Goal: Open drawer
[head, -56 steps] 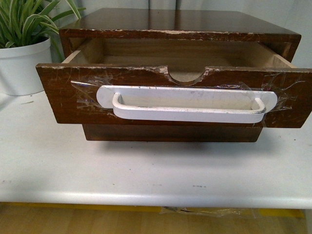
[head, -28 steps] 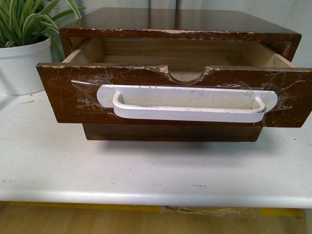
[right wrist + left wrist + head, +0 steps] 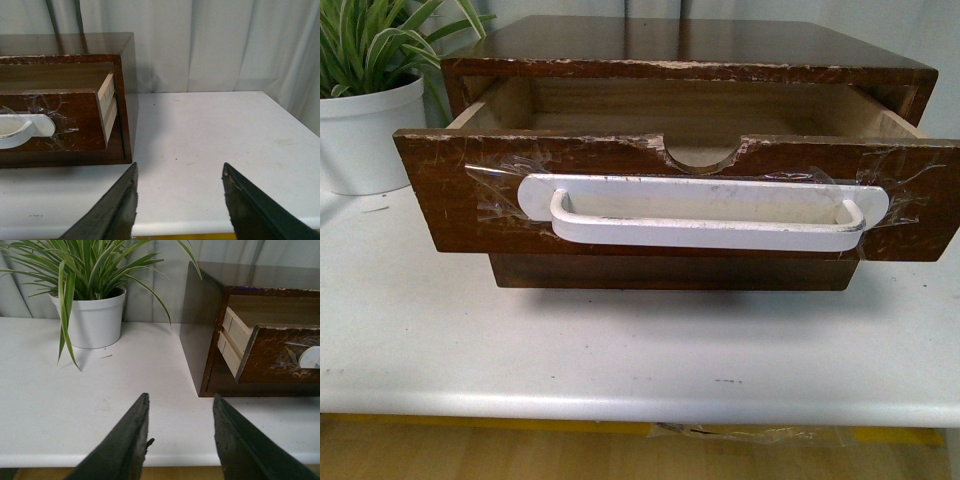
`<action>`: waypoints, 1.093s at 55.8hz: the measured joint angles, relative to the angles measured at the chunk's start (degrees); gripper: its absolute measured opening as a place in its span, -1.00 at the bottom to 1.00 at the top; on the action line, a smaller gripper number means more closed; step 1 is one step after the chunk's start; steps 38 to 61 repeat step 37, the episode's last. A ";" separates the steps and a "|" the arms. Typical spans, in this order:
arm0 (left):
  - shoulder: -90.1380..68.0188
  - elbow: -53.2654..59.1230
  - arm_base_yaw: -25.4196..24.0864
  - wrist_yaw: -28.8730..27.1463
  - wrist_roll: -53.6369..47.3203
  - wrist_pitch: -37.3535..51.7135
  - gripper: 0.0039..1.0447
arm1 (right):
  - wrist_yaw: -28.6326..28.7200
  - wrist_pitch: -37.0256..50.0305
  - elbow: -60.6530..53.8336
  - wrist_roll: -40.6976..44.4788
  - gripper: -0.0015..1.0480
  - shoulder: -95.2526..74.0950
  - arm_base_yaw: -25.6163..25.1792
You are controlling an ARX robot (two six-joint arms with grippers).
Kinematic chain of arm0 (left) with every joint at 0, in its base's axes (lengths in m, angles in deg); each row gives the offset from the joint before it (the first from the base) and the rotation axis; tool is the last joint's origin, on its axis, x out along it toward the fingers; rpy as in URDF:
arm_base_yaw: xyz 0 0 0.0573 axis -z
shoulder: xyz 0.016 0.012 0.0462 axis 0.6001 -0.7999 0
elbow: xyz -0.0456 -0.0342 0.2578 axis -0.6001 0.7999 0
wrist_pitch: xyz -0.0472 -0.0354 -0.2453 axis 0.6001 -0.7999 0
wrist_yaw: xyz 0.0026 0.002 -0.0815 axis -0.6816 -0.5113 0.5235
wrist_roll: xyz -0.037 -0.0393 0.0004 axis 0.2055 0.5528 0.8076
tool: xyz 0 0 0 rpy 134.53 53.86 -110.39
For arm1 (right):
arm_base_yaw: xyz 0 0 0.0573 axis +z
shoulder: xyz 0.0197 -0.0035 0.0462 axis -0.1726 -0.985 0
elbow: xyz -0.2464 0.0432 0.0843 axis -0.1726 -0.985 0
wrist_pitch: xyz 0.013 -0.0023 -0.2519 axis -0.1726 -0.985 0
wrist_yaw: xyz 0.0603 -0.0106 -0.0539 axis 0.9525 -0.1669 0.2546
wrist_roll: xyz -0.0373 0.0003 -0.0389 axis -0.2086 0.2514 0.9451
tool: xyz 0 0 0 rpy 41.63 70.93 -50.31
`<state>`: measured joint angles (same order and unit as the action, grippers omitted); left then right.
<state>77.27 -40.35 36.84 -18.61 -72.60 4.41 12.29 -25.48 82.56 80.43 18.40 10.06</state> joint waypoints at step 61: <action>0.00 0.00 0.00 0.00 -0.04 0.00 0.89 | 0.00 0.00 0.00 -0.02 0.83 0.00 0.00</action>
